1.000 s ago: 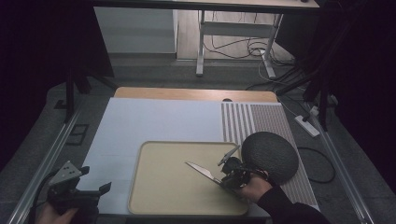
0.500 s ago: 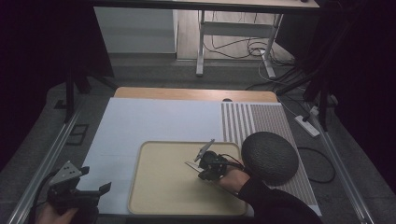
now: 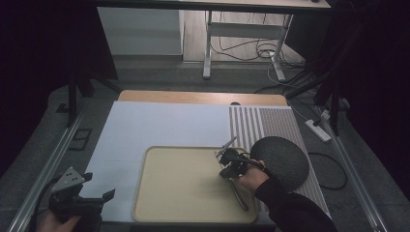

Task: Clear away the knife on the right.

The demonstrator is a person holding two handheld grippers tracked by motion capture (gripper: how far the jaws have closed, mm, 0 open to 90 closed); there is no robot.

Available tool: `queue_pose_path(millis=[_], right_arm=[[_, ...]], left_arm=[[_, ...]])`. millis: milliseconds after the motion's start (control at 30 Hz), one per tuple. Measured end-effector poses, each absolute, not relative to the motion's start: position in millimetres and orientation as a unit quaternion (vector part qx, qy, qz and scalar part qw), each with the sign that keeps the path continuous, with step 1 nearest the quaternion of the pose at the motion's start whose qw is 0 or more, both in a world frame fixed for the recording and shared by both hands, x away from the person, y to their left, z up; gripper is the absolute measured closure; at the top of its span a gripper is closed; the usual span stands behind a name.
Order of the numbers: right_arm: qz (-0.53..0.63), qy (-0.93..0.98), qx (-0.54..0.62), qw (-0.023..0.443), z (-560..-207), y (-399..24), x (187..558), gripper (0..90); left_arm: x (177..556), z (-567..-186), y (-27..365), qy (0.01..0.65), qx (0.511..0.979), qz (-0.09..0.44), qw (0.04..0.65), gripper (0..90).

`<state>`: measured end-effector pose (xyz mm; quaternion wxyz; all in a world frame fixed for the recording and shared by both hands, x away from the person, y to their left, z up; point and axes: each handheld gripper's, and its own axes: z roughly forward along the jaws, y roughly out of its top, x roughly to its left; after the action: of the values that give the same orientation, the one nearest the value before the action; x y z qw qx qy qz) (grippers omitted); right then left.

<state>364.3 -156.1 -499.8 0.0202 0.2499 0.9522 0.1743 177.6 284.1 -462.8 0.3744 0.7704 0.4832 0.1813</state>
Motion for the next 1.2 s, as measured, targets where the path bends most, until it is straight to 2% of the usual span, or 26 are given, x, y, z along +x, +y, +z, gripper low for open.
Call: queue_pose_path(millis=[433,767,967,1200], right_arm=[[0.164,0.942,0.293,0.018,-496,-196,365,90.0],[0.163,0.939,0.303,0.006,-496,-206,367,90.0],[0.192,0.927,0.323,-0.005,-490,-208,368,83.5],[0.207,0.922,0.326,0.016,-484,-203,367,64.9]], left_arm=[[178,-463,284,0.483,0.770,0.182,0.374,3.2],[178,-463,283,0.483,0.771,0.182,0.373,3.3],[178,-463,284,0.482,0.772,0.181,0.373,3.4],[178,-463,284,0.482,0.772,0.179,0.374,3.4]])
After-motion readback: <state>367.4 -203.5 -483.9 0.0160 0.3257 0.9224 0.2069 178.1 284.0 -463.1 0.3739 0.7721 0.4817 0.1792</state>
